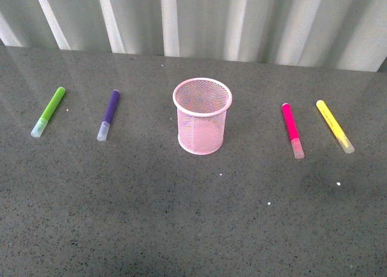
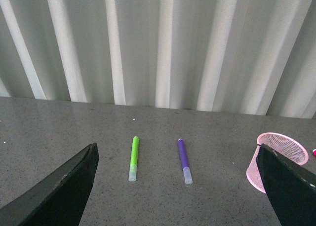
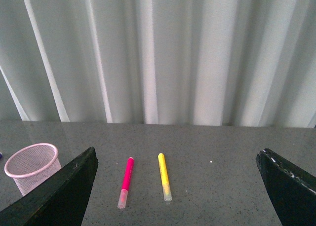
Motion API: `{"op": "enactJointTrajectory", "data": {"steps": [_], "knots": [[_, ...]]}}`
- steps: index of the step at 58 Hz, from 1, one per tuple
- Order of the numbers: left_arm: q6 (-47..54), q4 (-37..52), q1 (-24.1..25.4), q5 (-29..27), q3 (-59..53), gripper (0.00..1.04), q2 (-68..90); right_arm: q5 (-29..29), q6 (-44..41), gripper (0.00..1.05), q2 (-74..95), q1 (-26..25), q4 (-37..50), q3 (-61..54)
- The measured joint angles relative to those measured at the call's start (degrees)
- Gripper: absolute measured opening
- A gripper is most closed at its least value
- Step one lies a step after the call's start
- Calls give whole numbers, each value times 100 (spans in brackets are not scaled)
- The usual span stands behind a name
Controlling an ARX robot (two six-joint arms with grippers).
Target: Insert purple and pink pens into pink cup
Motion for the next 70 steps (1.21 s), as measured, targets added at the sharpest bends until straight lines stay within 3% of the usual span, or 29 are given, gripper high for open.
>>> {"op": "enactJointTrajectory", "data": {"steps": [70], "knots": [[0,0,0,0,0,98,0,0,0,98,0,0,0,0]]}}
